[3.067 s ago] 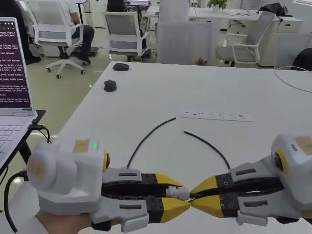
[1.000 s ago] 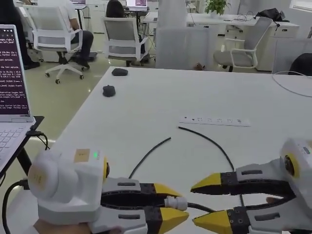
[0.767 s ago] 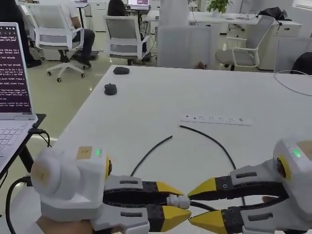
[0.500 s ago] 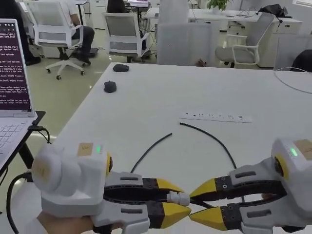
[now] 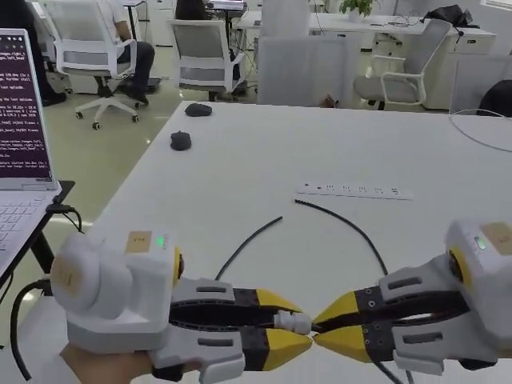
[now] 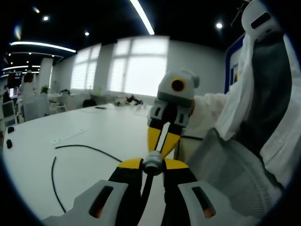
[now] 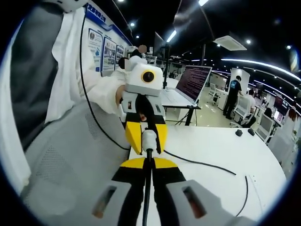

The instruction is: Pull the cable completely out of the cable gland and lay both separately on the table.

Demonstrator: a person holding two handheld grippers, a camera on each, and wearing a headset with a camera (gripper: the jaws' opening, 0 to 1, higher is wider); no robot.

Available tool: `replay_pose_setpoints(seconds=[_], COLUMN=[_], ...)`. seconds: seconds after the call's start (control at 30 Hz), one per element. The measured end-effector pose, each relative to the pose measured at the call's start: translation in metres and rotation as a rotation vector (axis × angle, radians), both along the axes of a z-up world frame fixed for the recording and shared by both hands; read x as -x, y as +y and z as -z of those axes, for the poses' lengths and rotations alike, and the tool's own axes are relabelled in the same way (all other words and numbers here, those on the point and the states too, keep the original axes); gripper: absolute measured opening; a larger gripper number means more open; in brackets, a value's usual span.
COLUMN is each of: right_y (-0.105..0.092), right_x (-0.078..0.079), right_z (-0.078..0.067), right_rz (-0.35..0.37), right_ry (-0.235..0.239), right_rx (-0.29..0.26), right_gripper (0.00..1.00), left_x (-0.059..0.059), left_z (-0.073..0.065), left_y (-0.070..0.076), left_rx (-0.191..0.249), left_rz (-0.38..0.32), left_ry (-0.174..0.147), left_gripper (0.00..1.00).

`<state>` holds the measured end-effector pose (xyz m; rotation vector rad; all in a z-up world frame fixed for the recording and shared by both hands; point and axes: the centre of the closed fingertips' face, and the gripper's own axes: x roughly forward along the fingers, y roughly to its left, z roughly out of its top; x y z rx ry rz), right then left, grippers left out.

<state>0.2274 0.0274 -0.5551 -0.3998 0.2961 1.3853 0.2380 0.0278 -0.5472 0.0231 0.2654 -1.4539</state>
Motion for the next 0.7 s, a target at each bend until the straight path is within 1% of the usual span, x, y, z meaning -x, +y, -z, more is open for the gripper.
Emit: replay_pose_setpoints(seconds=[0.07, 0.2, 0.33, 0.5, 0.7], right_y=[-0.001, -0.003, -0.005, -0.013, -0.029], right_x=[0.001, -0.001, -0.001, -0.003, -0.006], right_z=[-0.001, -0.001, 0.002, 0.008, 0.022], right_rz=[-0.001, 0.008, 0.011, 0.025, 0.072], right_ry=[-0.007, -0.011, -0.009, -0.001, 0.025], right_rx=[-0.006, -0.009, -0.003, 0.004, 0.024], right_gripper=[0.03, 0.03, 0.03, 0.03, 0.03], left_x=[-0.001, -0.003, -0.003, -0.005, -0.007], left_z=[-0.002, -0.004, -0.003, -0.002, -0.002], left_y=[0.001, 0.002, 0.003, 0.004, 0.005], left_rx=[0.011, 0.020, 0.015, 0.012, 0.014], left_rz=[-0.004, -0.012, -0.014, -0.021, -0.031], left_ry=[0.006, 0.007, 0.006, 0.005, 0.006], left_gripper=[0.17, 0.17, 0.17, 0.17, 0.17])
